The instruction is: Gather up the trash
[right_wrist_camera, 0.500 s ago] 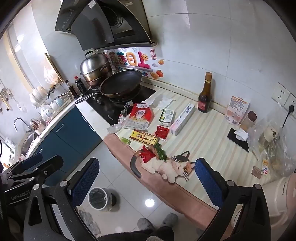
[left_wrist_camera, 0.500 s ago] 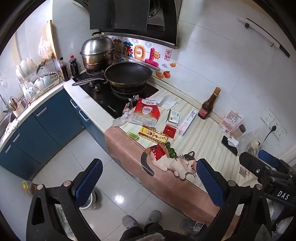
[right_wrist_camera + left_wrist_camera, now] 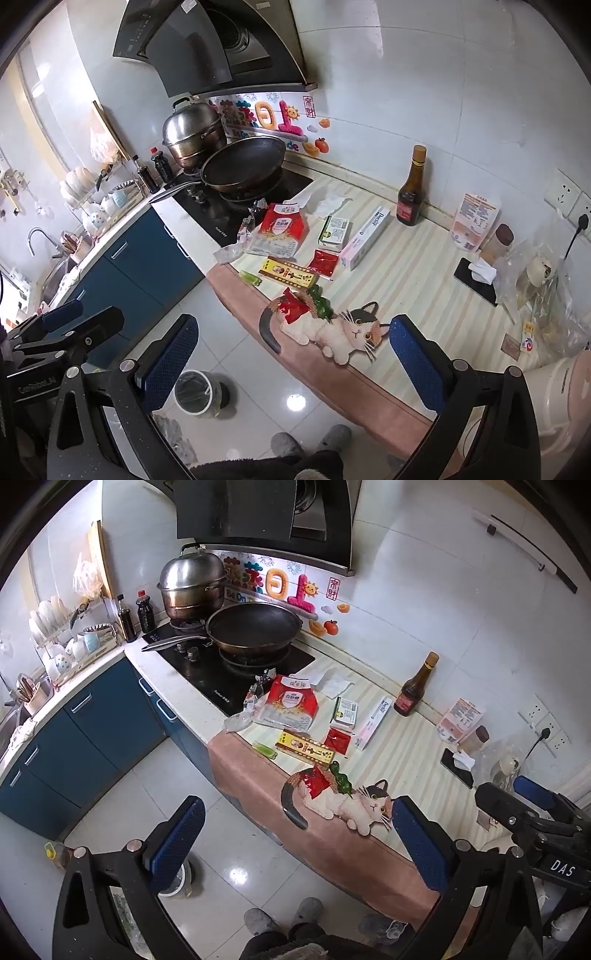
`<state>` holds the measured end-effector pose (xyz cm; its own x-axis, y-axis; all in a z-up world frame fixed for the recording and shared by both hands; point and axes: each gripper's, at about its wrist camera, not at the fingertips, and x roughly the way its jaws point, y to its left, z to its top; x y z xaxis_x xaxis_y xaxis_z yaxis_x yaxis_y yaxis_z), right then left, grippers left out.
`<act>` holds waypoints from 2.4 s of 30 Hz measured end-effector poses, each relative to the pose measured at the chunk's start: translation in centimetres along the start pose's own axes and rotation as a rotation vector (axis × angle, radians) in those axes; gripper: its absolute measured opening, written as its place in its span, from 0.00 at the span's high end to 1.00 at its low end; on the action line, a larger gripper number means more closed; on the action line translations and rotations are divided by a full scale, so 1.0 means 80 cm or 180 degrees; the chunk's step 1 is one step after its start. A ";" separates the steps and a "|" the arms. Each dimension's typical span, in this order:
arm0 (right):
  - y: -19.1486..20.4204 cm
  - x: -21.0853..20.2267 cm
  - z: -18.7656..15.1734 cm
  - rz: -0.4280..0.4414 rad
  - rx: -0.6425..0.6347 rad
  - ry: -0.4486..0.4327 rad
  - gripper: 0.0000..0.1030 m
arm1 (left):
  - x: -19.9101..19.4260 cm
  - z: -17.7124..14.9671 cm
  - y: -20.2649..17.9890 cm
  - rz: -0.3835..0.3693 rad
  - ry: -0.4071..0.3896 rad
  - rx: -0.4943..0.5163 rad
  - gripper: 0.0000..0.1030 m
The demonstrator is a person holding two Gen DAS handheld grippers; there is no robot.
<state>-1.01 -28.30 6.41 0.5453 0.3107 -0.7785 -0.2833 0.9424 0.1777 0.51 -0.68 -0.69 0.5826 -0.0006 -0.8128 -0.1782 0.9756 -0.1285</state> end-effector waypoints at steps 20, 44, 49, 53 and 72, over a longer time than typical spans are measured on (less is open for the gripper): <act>0.010 -0.001 -0.001 0.0017 0.0010 -0.0004 0.00 | -0.011 0.003 -0.003 -0.0038 -0.0015 0.0012 0.00; 0.011 -0.007 -0.007 0.0092 0.0032 0.0011 0.00 | -0.016 0.010 -0.017 -0.0075 -0.0015 0.0017 0.00; 0.011 -0.007 -0.007 0.0093 0.0031 0.0011 0.00 | -0.015 0.010 -0.019 -0.0083 -0.0023 0.0016 0.00; 0.012 -0.007 -0.007 0.0096 0.0031 0.0008 0.00 | -0.019 0.012 -0.029 -0.0133 -0.0038 -0.0002 0.00; 0.012 -0.008 -0.008 0.0103 0.0038 0.0012 0.00 | -0.022 0.010 -0.030 -0.0180 -0.0047 -0.0019 0.00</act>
<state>-2.12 -27.68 6.72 0.5330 0.3407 -0.7745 -0.2913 0.9333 0.2102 0.57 -2.82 1.51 0.6035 -0.0524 -0.7957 -0.1494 0.9727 -0.1774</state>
